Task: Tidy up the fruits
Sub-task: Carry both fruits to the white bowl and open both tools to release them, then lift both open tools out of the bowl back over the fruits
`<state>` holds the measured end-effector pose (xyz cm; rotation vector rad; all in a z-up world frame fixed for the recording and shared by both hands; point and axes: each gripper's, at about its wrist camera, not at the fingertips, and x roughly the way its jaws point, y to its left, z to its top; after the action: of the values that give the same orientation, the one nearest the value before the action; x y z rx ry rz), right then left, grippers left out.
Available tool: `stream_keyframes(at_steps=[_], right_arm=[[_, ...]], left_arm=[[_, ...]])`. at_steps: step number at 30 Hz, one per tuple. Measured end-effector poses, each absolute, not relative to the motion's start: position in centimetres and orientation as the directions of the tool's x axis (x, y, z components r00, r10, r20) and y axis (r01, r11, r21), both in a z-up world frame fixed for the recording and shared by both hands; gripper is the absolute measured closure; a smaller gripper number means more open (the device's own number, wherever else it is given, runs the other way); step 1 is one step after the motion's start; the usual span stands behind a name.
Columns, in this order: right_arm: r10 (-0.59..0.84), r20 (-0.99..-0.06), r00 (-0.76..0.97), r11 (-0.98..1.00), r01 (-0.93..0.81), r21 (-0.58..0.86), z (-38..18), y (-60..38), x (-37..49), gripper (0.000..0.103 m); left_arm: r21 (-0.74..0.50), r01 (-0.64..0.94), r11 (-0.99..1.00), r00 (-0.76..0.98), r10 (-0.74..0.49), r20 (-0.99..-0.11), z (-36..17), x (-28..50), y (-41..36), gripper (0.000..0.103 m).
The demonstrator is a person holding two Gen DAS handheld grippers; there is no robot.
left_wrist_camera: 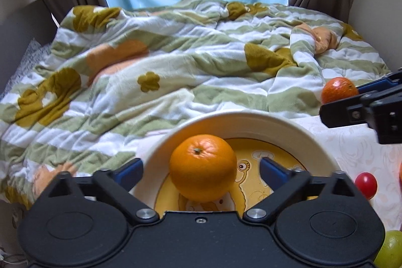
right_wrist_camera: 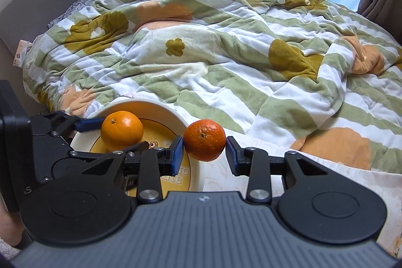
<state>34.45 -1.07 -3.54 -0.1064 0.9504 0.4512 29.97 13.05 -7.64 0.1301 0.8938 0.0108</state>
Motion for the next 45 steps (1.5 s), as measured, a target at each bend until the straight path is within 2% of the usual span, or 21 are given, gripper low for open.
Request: stream_keyframes(at_steps=[4,11,17,25,27,29,31,45], right_arm=[[0.331,-0.803,0.496,0.899,-0.425,0.108,-3.3,-0.7,34.4,0.052],[0.373,-0.803,0.465,0.859,-0.499,0.109,-3.9,1.2,34.1,0.052],[0.382,-0.815,0.435,0.809,-0.584,0.067,-6.1,3.4,33.4,0.052],[0.357,-0.817,0.452,0.794,-0.608,0.011,-7.8,4.9,33.0,0.051],[0.356,-0.810,0.466,0.794,-0.609,-0.001,-7.7,4.9,32.7,0.039],[0.350,-0.796,0.494,0.800,-0.600,-0.021,-7.3,4.8,32.1,0.012],[0.349,-0.773,0.530,0.810,-0.586,-0.036,-6.7,4.5,31.5,0.000],[0.349,-0.723,0.597,0.860,-0.510,-0.005,-2.2,0.8,27.6,0.000]], left_arm=[[0.132,0.039,0.990,0.620,0.080,-0.781,-7.0,28.4,13.7,0.001],[0.051,-0.025,0.998,0.594,0.056,-0.803,-6.1,24.7,15.5,0.001],[0.023,-0.045,0.999,0.603,0.046,-0.796,-5.4,22.8,15.9,0.001],[0.022,-0.044,0.999,0.613,0.044,-0.789,-5.4,22.1,16.5,0.001],[0.020,-0.046,0.999,0.613,0.045,-0.789,-5.4,22.1,16.6,0.001],[0.022,-0.048,0.999,0.612,0.047,-0.790,-5.2,21.9,16.7,0.001],[0.022,-0.053,0.998,0.615,0.050,-0.787,-4.9,21.4,16.8,0.001],[0.030,-0.083,0.996,0.673,0.078,-0.735,-1.1,17.2,15.4,0.001]])
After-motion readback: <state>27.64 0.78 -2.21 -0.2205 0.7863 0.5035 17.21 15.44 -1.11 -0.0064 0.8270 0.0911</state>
